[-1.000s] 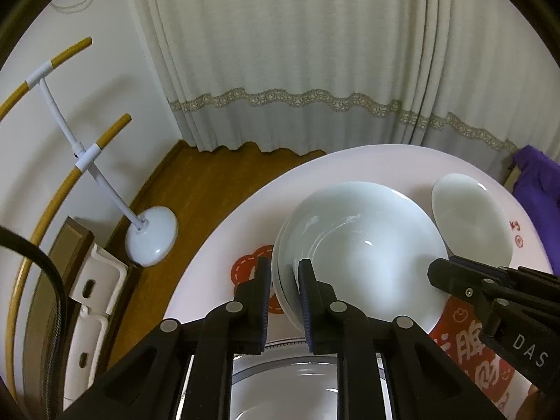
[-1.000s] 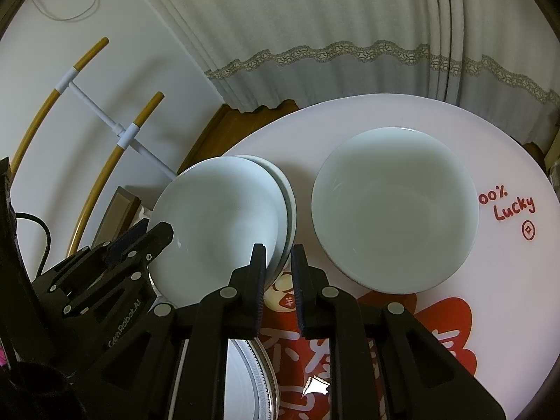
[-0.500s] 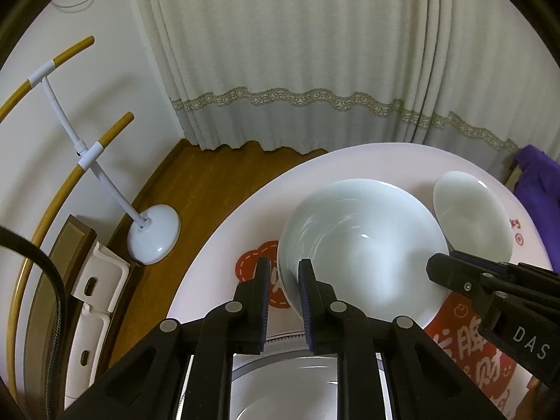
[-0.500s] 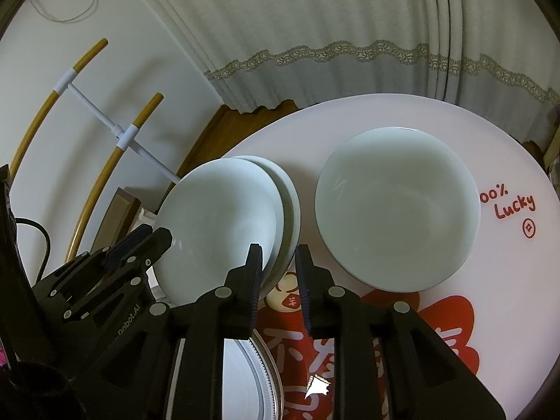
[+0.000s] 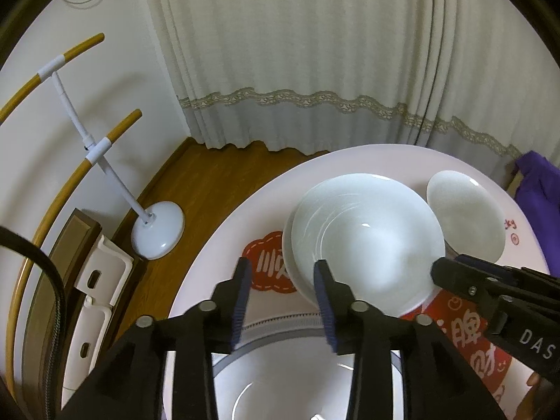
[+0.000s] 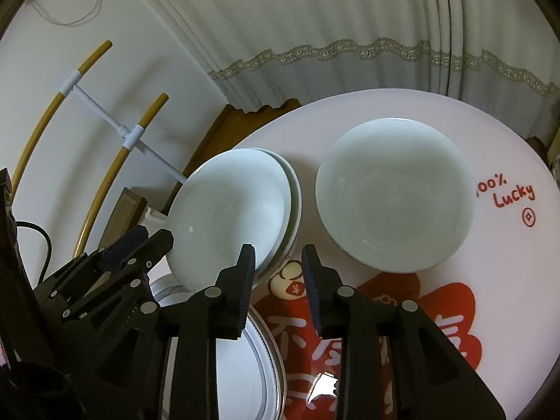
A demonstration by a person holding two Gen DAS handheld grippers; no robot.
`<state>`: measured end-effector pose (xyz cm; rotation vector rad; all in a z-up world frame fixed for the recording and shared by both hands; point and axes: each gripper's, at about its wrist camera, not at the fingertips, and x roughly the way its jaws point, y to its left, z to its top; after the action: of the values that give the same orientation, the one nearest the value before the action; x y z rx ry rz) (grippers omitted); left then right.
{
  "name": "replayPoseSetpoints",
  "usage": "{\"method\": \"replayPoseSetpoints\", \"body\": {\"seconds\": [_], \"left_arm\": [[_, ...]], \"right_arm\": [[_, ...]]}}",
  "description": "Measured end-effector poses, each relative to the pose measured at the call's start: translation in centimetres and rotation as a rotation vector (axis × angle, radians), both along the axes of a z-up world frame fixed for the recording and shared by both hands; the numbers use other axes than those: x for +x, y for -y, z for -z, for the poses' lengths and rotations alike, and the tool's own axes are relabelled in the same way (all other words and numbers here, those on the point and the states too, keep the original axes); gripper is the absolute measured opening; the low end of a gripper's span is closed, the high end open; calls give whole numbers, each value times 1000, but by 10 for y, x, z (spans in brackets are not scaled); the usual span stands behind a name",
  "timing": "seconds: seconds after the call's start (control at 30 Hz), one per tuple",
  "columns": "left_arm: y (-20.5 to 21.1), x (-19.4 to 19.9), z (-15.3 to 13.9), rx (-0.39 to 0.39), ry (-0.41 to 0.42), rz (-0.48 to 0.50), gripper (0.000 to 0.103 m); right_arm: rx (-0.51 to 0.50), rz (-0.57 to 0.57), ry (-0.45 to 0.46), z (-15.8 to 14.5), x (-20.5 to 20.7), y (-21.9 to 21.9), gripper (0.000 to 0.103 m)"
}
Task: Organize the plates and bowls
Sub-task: 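Open the left tool while the right tool opens, releasing the nested bowl, then move both tools back to the rim of the remaining white bowl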
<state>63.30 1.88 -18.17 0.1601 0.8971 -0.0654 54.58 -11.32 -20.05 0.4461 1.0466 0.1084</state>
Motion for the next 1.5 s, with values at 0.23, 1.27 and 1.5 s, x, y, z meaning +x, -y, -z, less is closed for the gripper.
{"method": "replayPoseSetpoints", "body": {"seconds": [0.23,1.27,1.5], "left_arm": [[-1,-37,-18,-33,23,-20,54],[60,-287,-42,-249,186,-130,95],[87,-258,-39,-250,155,-123,95]], "right_arm": [[6,-3,34,-19,-31,3,40],[-59,9,146,-56,-220,90,61],[-82,13,153,-60,-212,116,61]]}}
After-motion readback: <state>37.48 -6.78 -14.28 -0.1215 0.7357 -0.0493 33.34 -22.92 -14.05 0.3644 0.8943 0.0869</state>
